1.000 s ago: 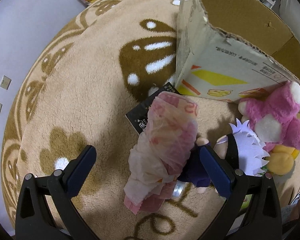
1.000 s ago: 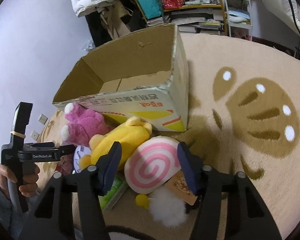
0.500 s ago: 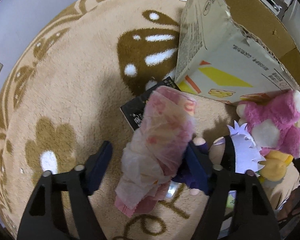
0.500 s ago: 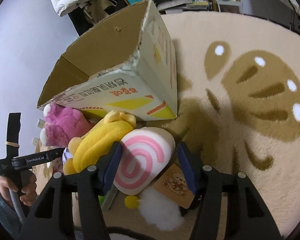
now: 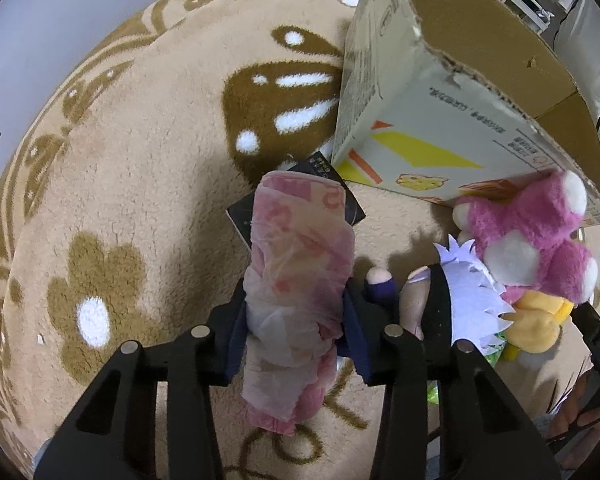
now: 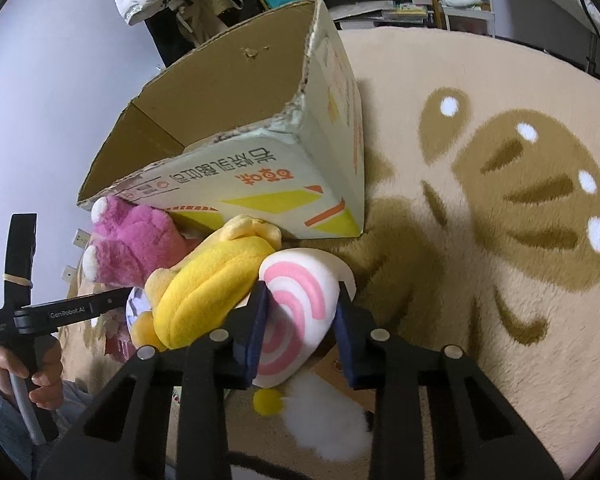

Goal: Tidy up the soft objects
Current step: 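Close both tools and lift the pink doll and swirl cushion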

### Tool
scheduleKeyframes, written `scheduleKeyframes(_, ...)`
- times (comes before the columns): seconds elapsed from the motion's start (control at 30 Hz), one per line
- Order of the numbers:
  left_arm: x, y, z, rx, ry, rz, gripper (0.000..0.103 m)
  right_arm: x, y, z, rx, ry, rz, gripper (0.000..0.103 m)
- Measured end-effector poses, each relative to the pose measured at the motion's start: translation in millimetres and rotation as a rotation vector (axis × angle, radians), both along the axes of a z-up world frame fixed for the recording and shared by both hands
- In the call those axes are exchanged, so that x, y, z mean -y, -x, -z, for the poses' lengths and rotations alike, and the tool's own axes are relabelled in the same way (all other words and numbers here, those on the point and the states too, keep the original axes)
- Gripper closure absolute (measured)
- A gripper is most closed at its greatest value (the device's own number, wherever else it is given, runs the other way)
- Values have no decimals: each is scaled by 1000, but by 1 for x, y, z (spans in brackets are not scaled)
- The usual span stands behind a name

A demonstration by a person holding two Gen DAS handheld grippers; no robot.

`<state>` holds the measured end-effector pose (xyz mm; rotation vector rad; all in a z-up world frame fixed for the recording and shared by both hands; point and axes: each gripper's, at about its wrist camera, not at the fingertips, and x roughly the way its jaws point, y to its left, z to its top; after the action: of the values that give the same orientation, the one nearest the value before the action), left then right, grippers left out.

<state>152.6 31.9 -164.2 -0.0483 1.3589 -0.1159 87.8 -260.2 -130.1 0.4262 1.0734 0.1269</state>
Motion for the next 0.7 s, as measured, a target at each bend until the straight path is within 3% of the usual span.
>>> scheduleKeyframes(0.13, 3, 5, -8, 32, -14, 23, 76, -3, 4, -9, 21, 28, 0, 73)
scheduleKeyframes(0.23, 4, 14, -14, 38, 19, 33, 86, -2, 5, -15, 43, 39, 9, 73)
scheduleKeyframes(0.47, 11, 33, -37, 128, -16, 46, 86, 3, 14, -36, 140, 67, 49, 73)
scheduleKeyframes(0.7, 2, 53, -85, 300, -22, 7, 86, 3, 27, -71, 285, 107, 64, 74)
